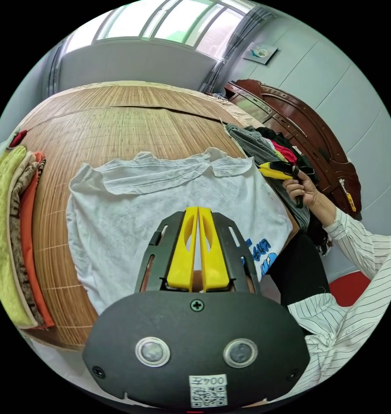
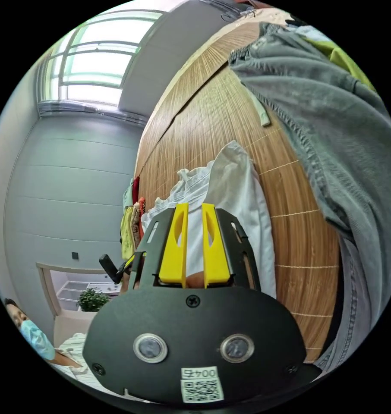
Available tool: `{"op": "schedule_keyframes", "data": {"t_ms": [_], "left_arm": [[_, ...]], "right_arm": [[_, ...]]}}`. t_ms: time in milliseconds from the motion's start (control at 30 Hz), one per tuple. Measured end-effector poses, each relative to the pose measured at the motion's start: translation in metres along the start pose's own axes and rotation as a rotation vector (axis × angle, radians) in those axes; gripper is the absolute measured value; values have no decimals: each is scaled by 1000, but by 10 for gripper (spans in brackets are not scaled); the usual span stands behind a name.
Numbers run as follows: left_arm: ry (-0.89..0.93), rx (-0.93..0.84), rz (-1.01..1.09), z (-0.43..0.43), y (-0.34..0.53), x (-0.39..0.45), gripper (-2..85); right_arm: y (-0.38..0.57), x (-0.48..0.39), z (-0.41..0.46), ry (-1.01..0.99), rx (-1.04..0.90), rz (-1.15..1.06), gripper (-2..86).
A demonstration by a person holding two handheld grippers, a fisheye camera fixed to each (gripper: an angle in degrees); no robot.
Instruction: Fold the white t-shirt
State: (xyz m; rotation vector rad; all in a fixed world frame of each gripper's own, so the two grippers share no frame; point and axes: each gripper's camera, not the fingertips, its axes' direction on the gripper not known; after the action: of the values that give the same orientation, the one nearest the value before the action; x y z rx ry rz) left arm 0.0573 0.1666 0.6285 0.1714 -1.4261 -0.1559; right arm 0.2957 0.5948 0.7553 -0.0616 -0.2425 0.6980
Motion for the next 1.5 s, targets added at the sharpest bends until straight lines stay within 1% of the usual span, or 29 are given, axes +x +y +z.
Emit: {"op": "schedule_keyframes", "data": {"t_ms": [100, 167, 200, 233, 300, 367, 500, 600, 700, 767, 833, 900, 967, 1000, 1067, 1133, 1233, 1367, 1400, 1433, 1500], "left_arm": [[-21, -36, -10, 32, -3, 0, 1], [-29, -70, -16, 49, 0, -3, 1], [-35, -94, -19, 59, 2, -5, 1], [-32, -76, -20, 60, 4, -6, 1], [-17, -77, -27, 64, -1, -10, 1], [-9, -76, -29, 68, -3, -12, 1], [8, -71, -36, 77, -9, -16, 1], [4, -69, -33, 82, -13, -14, 1], [3, -68, -32, 88, -17, -13, 1], [4, -65, -32, 90, -19, -11, 1], [6, -63, -31, 93, -21, -10, 1], [17, -62, -37, 97, -24, -11, 1], [33, -61, -45, 100, -26, -12, 1], [44, -60, -51, 102, -27, -13, 1], [53, -60, -57, 105, -29, -13, 1], [49, -59, -54, 108, -31, -10, 1], [21, -59, -41, 112, -34, -1, 1], [-32, -61, -15, 118, -38, 15, 1], [-41, -61, -11, 120, -40, 18, 1], [-43, -62, -11, 120, -40, 19, 1], [-41, -64, -13, 124, -43, 21, 1]], "right_arm": [[-17, 16, 14, -5, -61, 37, 84], [-27, 20, 20, 12, -82, 49, 71], [-33, 22, 24, 32, -104, 65, 48], [-39, 22, 26, 64, -111, 75, 17], [-48, 19, 25, 98, -106, 76, 6], [-61, 12, 23, 80, -107, 56, 2], [-97, -9, 21, 115, -79, 14, 12], [-118, -11, 34, 103, -113, 7, 42], [-121, -8, 45, 165, -149, 18, 60], [-115, -2, 44, 141, -141, 31, 64], [-101, 11, 27, 37, -93, 82, 68], [-86, 19, 5, -10, -38, 88, 68], [-65, 21, -19, 23, 22, 76, 67], [-45, 17, -33, 77, 41, 23, 67], [-7, 7, -41, 212, 17, -72, 67], [55, -5, -39, 408, -19, -194, 70], [127, -12, -27, 566, -19, -264, 83], [175, -26, -3, 659, 38, -351, 83], [181, -31, 9, 708, 42, -402, 78], [184, -34, 23, 806, 16, -445, 72], [184, -32, 34, 903, -19, -465, 79]]}}
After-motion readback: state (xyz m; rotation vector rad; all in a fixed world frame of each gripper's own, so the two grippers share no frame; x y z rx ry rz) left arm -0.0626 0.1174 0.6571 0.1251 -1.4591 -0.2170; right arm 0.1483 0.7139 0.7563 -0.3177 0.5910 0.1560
